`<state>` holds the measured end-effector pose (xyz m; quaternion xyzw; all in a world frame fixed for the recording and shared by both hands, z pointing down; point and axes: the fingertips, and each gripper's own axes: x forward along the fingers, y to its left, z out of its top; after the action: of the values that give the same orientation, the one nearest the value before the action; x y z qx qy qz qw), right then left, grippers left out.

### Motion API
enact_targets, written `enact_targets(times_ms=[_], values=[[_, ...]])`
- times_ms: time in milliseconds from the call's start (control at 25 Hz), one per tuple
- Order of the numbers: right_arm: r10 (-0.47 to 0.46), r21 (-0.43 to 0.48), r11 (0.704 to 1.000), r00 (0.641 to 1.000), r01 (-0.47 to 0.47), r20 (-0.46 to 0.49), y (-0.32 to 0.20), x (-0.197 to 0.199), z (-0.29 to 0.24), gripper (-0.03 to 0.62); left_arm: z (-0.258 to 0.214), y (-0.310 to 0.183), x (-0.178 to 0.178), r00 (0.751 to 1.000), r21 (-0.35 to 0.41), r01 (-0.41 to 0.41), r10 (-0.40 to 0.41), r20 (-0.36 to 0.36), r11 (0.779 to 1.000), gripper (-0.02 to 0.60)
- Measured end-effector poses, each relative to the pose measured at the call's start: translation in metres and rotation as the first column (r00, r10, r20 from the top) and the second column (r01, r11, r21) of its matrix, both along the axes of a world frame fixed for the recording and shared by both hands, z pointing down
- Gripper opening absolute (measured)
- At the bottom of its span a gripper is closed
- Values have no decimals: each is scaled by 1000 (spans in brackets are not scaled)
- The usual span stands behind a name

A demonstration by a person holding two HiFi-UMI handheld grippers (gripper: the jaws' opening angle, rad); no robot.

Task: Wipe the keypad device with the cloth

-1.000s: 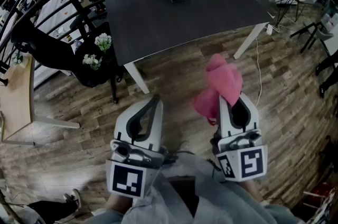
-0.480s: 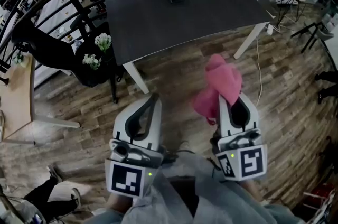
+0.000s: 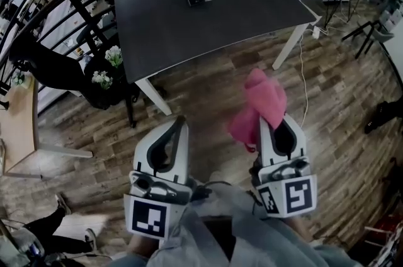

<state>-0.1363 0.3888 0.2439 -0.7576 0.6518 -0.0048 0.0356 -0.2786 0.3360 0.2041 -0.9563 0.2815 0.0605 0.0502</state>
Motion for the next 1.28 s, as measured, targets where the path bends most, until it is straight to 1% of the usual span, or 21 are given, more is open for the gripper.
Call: enact_targets(times_ms=[160, 320, 640, 1000, 1280], values=[[-8, 1, 1000, 1000, 8, 7, 10, 14, 5, 71, 0, 13, 15, 1000, 20, -6, 6, 8, 1000, 5], [-6, -3, 1000, 1000, 6, 18, 14, 27, 9, 71, 3, 19, 27, 1000, 22, -14, 13, 23, 1000, 5], [26, -5, 1000, 999, -26, 24, 11, 49, 16, 71, 10, 8, 49, 999, 22, -29, 29, 22, 999, 5], [55, -10, 998, 998, -55, 10, -25, 87, 19, 71, 14, -34, 91, 998, 25, -68, 68, 6, 997, 5], [68, -11, 998, 998, -68, 4, -79, 123, 12, 71, 13, -91, 130, 996, 11, -89, 89, 14, 996, 5]])
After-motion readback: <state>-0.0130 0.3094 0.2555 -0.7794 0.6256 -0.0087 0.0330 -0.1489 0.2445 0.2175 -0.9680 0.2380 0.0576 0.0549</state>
